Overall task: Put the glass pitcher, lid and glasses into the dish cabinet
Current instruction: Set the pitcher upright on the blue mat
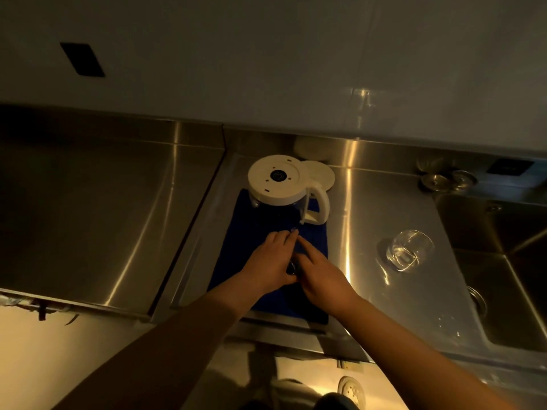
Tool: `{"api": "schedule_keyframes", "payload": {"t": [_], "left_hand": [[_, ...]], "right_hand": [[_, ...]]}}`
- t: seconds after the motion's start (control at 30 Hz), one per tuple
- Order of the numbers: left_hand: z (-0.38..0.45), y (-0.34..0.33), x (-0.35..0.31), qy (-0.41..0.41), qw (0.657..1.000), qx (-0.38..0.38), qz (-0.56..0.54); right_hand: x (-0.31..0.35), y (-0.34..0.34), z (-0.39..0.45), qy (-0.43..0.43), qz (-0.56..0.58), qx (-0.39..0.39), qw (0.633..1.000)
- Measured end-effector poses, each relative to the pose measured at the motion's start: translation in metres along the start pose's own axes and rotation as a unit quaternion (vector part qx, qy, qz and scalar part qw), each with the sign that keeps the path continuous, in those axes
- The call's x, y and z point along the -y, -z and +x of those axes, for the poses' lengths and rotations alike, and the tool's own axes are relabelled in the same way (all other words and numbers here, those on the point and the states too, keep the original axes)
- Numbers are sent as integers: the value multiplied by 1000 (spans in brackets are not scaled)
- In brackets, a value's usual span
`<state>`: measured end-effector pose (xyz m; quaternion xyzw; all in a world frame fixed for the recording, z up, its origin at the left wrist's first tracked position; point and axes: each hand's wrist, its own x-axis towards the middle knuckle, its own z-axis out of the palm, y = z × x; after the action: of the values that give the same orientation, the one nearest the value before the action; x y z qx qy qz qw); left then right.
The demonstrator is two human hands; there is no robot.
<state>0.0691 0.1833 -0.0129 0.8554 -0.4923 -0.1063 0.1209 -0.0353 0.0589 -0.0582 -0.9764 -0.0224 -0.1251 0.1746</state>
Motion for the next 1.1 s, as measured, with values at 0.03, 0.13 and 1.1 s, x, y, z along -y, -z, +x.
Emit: {"api": "schedule_keyframes", "payload": {"t": [0.03, 0.13, 1.1], "left_hand": [[1, -1, 0, -6, 1000, 1, 2], [5, 3, -6, -25, 1000, -17, -3], [-41, -9, 40, -1, 1000, 23, 11]], "right_hand": [[0, 0, -1, -2, -2, 0, 1000], [-6, 5, -2, -10, -3, -7, 1000], [27, -32, -7, 87, -8, 83, 993]]}}
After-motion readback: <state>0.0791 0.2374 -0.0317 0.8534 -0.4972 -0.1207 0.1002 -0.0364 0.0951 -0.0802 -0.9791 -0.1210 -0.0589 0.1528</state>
